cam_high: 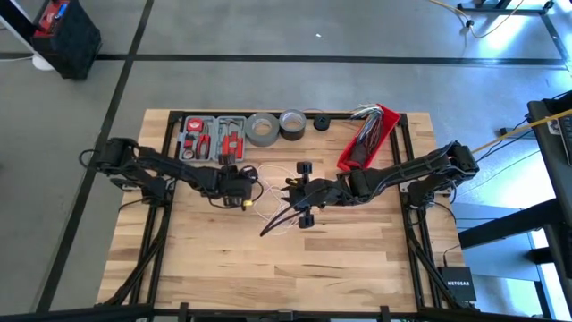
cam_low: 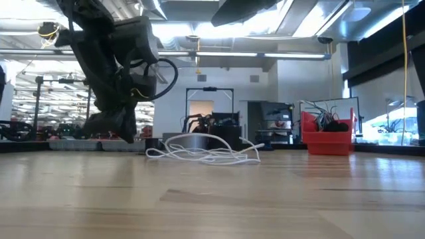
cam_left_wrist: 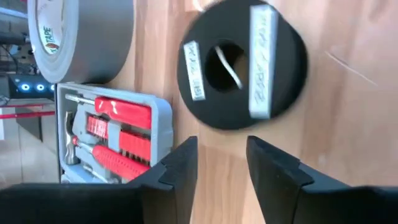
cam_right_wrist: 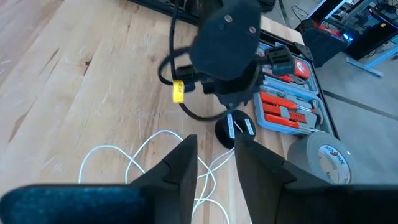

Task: Coil cords
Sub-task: Uncoil the white wire from the black spool, then return to Home Position

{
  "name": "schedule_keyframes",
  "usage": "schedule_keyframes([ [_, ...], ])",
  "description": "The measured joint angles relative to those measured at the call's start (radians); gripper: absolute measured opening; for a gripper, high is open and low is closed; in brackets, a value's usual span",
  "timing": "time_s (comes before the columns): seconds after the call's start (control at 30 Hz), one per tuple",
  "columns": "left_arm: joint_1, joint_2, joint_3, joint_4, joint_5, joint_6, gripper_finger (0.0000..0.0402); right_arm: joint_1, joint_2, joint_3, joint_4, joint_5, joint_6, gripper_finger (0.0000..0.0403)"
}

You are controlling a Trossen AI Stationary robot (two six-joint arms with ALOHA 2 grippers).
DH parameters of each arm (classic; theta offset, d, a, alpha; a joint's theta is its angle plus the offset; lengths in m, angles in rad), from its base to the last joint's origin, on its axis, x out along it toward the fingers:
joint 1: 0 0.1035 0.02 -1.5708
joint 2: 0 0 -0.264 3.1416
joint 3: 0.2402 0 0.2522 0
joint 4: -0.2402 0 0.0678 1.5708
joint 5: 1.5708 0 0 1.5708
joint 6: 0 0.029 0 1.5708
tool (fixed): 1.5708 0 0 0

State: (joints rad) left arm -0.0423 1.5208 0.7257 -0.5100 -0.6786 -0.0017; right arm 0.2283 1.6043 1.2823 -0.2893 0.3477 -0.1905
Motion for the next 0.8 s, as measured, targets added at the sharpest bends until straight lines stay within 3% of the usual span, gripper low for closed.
schedule_keyframes([
  [0.3,-0.112,-0.088,0.106,-0.295,-0.001,-0.126,0.0137,0.0,0.0,0.0,-0.005,0.001,-0.05,0.0111],
  [0.5,-0.16,-0.291,0.055,-0.144,0.006,-0.032,0.0124,-0.035,0.0,0.0,-0.022,-0.048,-0.061,0.0111],
  [0.57,-0.153,-0.384,0.008,-0.039,0.066,0.036,0.0119,-0.077,0.0,-0.007,-0.039,-0.144,-0.061,0.0111],
  [0.67,-0.112,-0.525,-0.069,0.107,0.256,0.129,0.0109,-0.155,0.0,-0.064,0.012,-0.297,-0.061,0.0111],
  [0.8,-0.038,-0.688,-0.172,0.29,0.46,0.201,0.0094,-0.255,-0.016,-0.121,0.068,-0.353,-0.031,0.0111],
])
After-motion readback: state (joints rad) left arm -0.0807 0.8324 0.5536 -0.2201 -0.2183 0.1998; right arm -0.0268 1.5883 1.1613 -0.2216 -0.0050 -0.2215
